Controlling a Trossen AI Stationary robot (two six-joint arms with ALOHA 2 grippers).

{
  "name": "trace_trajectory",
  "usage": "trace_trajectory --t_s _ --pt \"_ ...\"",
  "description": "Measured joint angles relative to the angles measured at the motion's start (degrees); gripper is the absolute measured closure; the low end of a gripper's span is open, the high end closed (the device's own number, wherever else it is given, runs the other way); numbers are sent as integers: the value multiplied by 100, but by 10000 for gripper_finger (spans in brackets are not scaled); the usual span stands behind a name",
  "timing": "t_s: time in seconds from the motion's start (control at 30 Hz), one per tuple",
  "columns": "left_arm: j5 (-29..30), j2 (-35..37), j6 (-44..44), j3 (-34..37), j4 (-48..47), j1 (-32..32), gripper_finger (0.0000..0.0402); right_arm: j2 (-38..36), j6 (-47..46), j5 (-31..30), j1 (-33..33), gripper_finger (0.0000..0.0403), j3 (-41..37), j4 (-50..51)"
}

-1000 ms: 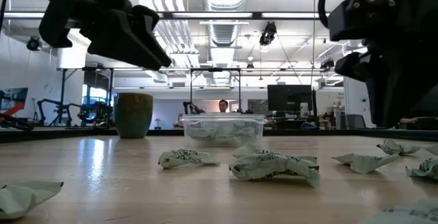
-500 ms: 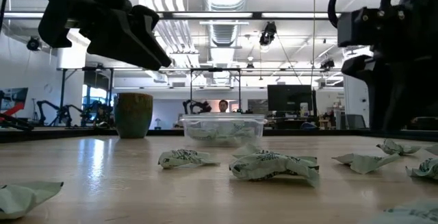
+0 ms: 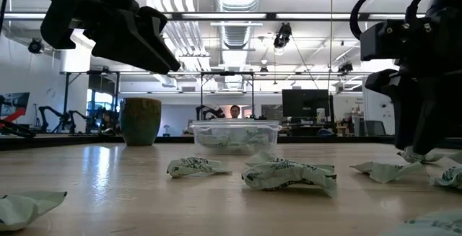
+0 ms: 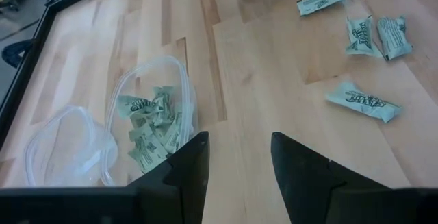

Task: Pick and place Stevia / Truvia into bins
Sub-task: Put the stevia packet into the bottom transparent container

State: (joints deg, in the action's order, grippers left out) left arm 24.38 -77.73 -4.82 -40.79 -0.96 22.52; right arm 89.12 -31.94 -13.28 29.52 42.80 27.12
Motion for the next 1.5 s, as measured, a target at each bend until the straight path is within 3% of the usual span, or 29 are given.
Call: trace_trajectory --t_s 0.4,0.77,1.0,1.13,1.27,1.4,1.5 --pt "-2 -2 0 20 -3 0 260 2 -110 -40 -2 307 -270 -267" --pt "-2 -2 0 20 -1 2 260 2 -7 -343 -3 362 -277 -246" --pt "-2 -2 0 22 -3 2 260 -2 347 -644 -5 376 -277 -433" --pt "-2 -4 0 22 -3 2 260 -4 967 -932 -15 376 -220 -855" --pt "-2 -4 0 22 -2 2 260 -15 2021 -1634 -15 376 -69 -1502" --pt "-2 -4 0 22 -3 2 260 -15 3274 -2389 -74 376 63 -2478" --pt "-2 -4 0 22 -4 2 260 -15 4051 -2513 -240 376 92 -3243"
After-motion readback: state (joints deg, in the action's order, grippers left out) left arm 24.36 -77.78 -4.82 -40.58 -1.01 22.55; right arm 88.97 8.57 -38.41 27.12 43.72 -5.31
